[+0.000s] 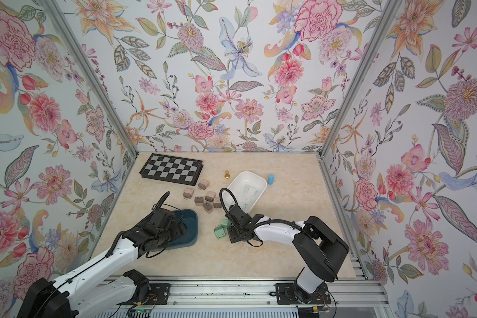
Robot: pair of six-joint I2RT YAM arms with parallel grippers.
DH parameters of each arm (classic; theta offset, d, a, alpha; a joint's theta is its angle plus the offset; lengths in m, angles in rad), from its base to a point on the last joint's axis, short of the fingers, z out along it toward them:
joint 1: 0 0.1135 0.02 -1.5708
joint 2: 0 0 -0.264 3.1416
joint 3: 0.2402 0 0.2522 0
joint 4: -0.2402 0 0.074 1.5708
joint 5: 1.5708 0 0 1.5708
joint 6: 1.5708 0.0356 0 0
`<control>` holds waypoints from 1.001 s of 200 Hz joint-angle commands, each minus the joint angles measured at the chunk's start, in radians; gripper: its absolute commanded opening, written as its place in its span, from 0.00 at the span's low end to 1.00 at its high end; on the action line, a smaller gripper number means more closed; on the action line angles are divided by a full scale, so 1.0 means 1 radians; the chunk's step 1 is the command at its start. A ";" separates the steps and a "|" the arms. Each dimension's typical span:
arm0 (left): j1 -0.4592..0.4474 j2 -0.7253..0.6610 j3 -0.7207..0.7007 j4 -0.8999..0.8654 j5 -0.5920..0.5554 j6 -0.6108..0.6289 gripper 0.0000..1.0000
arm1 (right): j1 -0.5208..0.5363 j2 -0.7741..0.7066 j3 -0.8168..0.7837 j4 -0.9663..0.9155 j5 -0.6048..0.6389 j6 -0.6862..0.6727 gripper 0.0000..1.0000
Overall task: Place the plugs by color into the storage box
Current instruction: Adjust the storage box at the center of the board.
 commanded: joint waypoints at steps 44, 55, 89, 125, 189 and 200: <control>-0.020 -0.103 0.137 -0.274 -0.069 -0.068 0.90 | 0.004 -0.006 0.021 -0.010 -0.015 -0.020 0.56; -0.023 -0.130 0.136 -0.318 -0.057 -0.107 0.91 | 0.005 -0.006 0.025 -0.006 -0.016 -0.024 0.56; -0.056 -0.218 0.056 -0.312 0.022 -0.235 0.92 | 0.005 0.010 0.024 0.025 -0.038 -0.036 0.56; -0.076 -0.301 -0.068 -0.233 0.111 -0.348 0.98 | 0.006 0.029 0.016 0.046 -0.060 -0.038 0.57; -0.079 -0.237 -0.110 -0.147 0.076 -0.334 0.95 | -0.002 0.021 -0.001 0.048 -0.064 -0.042 0.54; -0.079 -0.211 -0.079 -0.148 0.044 -0.305 0.94 | -0.004 0.016 -0.003 0.048 -0.066 -0.040 0.53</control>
